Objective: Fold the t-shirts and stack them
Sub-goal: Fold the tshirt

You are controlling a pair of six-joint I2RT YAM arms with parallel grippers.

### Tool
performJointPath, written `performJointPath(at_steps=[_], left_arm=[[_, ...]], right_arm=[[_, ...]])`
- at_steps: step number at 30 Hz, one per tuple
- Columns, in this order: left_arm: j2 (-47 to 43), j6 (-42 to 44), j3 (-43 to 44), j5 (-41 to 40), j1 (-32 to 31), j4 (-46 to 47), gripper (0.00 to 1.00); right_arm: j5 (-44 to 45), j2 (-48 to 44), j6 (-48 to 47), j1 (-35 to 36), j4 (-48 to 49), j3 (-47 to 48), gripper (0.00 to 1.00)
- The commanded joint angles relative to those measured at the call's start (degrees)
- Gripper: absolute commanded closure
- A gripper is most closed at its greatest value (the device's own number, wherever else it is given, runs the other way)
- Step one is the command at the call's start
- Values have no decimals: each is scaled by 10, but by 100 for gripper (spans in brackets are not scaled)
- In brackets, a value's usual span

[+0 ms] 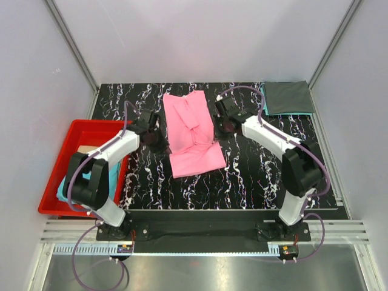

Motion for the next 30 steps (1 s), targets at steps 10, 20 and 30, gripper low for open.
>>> performJointPath(at_steps=[10,20,30], left_arm=[[149,57,218,69,85,-31,100],[244,58,301,71,107,-55,100],[275,71,402,18,112,-102,73]], right_arm=[[-83,175,-99,-65,-30,242,100],[-110,277,-108,-89,-60,370,98],[-105,353,-105,-100,-124,527,67]])
